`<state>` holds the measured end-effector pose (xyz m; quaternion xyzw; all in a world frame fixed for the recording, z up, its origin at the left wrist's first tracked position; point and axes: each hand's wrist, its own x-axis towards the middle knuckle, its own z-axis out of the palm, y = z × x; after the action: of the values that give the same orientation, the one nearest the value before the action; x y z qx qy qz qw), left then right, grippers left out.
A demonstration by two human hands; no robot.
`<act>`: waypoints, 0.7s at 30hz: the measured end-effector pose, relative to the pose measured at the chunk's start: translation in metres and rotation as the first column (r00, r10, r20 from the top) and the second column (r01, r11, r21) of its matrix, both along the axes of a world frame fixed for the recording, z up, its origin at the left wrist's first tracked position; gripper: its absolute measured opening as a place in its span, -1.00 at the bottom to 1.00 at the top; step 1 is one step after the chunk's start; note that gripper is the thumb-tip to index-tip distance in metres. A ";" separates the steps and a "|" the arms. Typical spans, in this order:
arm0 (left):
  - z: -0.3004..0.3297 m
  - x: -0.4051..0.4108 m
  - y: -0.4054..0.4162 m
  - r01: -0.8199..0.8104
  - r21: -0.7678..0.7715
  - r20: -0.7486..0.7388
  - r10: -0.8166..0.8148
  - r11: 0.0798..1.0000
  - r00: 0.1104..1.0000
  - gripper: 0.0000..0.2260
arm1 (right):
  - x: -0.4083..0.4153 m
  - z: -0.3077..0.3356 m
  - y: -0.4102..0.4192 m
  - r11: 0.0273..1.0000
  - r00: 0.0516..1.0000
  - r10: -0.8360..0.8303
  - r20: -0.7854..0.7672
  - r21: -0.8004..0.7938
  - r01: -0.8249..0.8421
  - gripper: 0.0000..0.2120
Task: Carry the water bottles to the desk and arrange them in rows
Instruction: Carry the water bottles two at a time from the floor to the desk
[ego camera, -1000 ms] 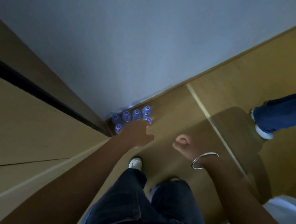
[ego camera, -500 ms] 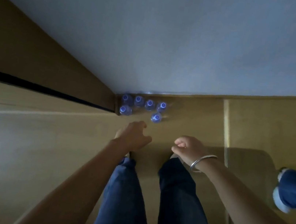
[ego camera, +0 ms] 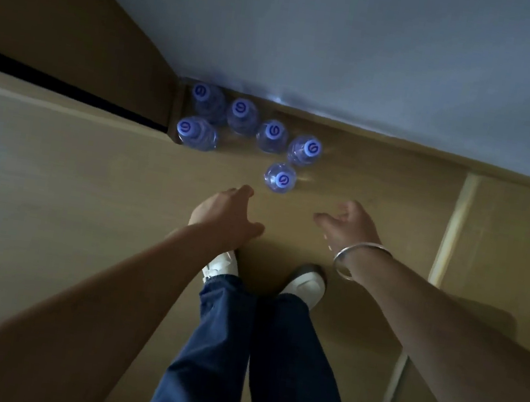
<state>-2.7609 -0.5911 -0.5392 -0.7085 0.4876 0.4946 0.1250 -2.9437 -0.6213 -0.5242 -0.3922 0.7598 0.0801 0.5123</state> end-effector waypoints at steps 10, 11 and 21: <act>-0.143 -0.019 -0.014 0.035 -0.138 -0.030 -0.039 0.990 0.999 -0.25 | 0.006 -0.163 -0.049 0.984 0.997 0.081 -0.013 -0.159 -0.082 -0.37; -0.153 -0.021 -0.018 0.023 -0.149 -0.039 -0.029 0.989 0.999 -0.23 | 0.008 -0.173 -0.054 0.982 0.998 0.066 -0.011 -0.179 -0.067 -0.39; -0.200 -0.040 -0.035 -0.111 -0.239 -0.187 0.066 0.965 0.980 -0.25 | 0.027 -0.226 -0.086 0.963 0.998 0.049 0.039 -0.268 -0.037 -0.36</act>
<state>-2.8004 -0.6264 -0.7388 -0.6929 0.5227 0.4958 -0.0307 -2.9172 -0.7074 -0.7503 -0.4757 0.7434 -0.0210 0.4698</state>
